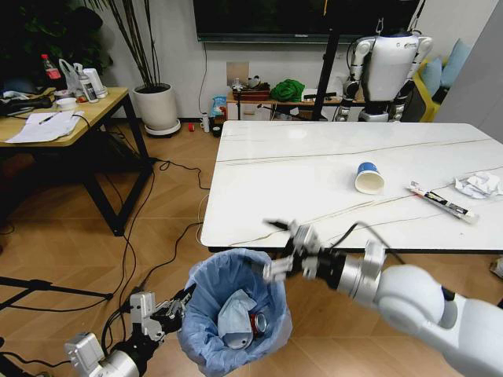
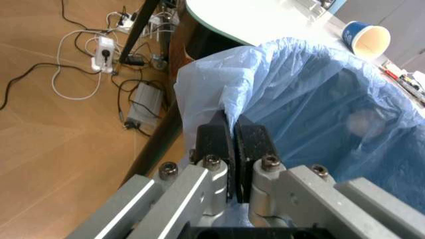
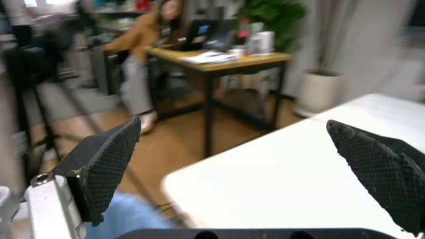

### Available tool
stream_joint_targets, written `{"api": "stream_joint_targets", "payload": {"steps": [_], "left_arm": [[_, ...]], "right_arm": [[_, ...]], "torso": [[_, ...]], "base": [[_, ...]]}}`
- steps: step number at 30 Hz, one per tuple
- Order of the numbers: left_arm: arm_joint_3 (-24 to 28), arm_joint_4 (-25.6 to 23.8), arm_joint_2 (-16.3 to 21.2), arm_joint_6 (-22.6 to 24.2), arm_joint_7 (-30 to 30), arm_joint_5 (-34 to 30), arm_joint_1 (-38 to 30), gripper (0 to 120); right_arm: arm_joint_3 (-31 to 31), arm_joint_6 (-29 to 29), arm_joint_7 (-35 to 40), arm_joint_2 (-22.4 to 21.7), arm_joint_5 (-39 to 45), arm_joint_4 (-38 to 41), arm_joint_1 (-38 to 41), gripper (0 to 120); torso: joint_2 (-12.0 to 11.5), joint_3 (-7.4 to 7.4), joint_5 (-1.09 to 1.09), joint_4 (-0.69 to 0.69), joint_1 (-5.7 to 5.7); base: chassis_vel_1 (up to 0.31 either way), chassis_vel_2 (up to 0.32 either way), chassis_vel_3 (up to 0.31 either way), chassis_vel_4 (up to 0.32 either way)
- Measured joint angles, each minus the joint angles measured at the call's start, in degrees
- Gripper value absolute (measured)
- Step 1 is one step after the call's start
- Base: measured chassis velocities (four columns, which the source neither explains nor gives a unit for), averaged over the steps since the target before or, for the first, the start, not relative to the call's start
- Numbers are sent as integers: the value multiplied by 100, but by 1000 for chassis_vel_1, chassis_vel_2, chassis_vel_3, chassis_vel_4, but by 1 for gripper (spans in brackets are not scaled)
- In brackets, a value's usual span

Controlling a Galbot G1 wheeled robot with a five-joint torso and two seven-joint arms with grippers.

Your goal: Pick up the trash bin and place the trash from the table into it.

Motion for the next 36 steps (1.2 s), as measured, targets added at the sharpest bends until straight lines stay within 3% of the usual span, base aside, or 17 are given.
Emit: {"api": "stream_joint_targets", "payload": {"steps": [3, 9, 17, 26, 36], "left_arm": [[19, -21, -13, 0, 8, 27, 9, 0], [111, -76, -75, -35, 66, 175, 64, 0], [81, -114, -56, -42, 70, 160, 58, 0], [28, -145, -20, -43, 71, 86, 56, 0], [-6, -113, -2, -43, 62, 13, 32, 0]], "right_arm": [[205, -109, 298, 27, 50, 1, -33, 100], [1326, -693, 1376, 182, 185, -176, -317, 100], [2045, -875, 1546, 382, 89, -1026, -342, 100], [2195, -925, 1252, 731, 45, -1965, -197, 100], [2155, -777, 928, 769, -72, -2735, -133, 100]], "torso": [[0, 0, 0, 0, 0], [-1, 0, 0, -1, 0], [-1, 0, 1, -1, 0], [-1, 0, 1, 1, 0], [-1, 0, 0, 0, 0]], "base": [[0, 0, 0, 0], [0, 0, 0, 0], [0, 0, 0, 0], [0, 0, 0, 0], [0, 0, 0, 0]]}}
